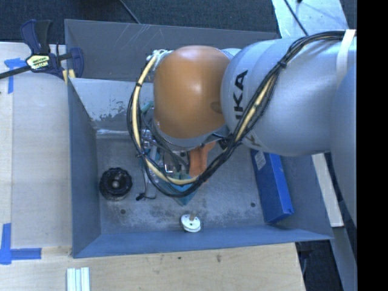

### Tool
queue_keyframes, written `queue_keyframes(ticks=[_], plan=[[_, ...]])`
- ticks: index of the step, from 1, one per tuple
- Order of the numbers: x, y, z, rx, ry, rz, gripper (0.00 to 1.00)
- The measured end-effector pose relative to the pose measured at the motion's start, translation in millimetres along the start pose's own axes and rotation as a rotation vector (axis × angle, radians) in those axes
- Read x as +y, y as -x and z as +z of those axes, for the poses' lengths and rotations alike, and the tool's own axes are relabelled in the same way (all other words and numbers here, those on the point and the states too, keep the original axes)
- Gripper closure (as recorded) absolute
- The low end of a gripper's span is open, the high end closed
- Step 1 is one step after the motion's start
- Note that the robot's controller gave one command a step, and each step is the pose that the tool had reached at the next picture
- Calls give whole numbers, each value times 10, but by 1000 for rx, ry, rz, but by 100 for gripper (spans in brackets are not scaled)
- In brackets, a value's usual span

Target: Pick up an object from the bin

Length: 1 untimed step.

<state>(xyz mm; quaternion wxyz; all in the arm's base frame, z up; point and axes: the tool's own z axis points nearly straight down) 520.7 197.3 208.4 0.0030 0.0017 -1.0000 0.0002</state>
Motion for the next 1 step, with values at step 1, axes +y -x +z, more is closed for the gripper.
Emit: queue_keyframes(ticks=[1], plan=[[-10, 20, -45, -8, 2, 3, 0]])
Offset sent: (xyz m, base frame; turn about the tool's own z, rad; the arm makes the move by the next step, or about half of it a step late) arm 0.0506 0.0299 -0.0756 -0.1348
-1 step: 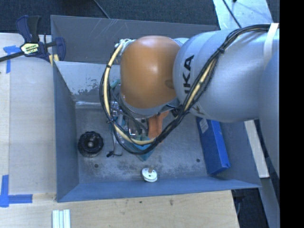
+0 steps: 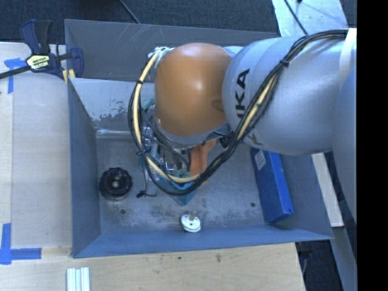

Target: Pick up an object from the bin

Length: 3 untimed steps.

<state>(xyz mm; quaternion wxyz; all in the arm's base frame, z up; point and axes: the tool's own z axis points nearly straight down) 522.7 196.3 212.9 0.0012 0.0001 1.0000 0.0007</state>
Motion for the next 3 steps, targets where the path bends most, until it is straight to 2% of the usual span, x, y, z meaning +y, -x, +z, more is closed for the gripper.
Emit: queue_keyframes(ticks=[1, 2, 3], plan=[[163, 283, 385, -9, 2, -73, 0], [239, 176, 829, 1, 0, -423, 100], [238, 178, 826, 1, 0, -422, 100]])
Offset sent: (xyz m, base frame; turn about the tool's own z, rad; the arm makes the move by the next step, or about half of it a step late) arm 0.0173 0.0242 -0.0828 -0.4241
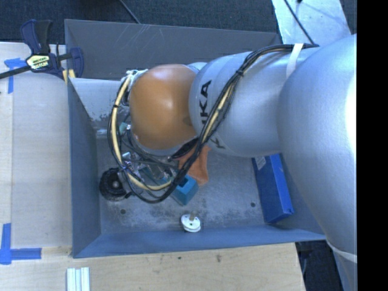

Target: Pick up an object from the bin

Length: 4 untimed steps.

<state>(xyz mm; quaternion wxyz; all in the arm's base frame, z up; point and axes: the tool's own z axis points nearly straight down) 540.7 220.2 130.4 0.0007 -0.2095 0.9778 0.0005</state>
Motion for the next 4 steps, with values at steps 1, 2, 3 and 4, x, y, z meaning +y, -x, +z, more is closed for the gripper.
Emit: queue_keyframes(ticks=[1, 2, 3, 4], plan=[[221, -512, -312, 3, 0, 0, 0], [210, -493, -298, 1, 0, 3, 0], [100, -185, 331, 1, 0, -73, 100], [100, -185, 331, 1, 0, -72, 100]])
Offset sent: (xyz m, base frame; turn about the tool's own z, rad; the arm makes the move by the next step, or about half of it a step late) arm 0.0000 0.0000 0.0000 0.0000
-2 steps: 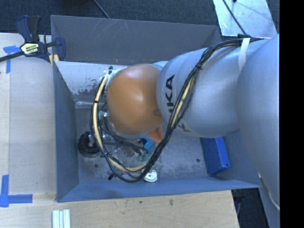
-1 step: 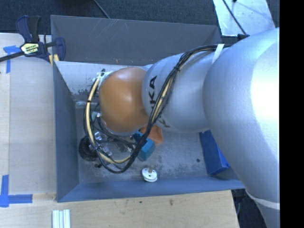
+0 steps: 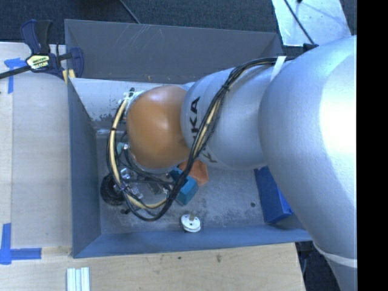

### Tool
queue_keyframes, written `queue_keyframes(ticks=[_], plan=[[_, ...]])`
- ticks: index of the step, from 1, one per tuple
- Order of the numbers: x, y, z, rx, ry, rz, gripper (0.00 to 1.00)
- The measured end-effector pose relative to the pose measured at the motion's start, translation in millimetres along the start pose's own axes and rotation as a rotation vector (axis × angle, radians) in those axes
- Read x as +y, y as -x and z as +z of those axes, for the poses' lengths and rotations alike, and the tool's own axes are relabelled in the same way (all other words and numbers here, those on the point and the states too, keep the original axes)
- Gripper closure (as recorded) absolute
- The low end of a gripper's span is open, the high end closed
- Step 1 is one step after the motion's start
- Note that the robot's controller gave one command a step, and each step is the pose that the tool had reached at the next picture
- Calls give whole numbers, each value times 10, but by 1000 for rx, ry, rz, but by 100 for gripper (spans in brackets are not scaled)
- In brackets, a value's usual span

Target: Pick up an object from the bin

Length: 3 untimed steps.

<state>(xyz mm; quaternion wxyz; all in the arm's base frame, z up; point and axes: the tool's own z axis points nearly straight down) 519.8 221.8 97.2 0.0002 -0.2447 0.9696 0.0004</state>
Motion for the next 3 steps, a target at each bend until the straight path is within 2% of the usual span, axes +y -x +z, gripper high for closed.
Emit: queue_keyframes(ticks=[2, 3], plan=[[35, -43, -491, -3, -1, -5, 100], [116, -56, -420, -2, -1, -11, 100]])
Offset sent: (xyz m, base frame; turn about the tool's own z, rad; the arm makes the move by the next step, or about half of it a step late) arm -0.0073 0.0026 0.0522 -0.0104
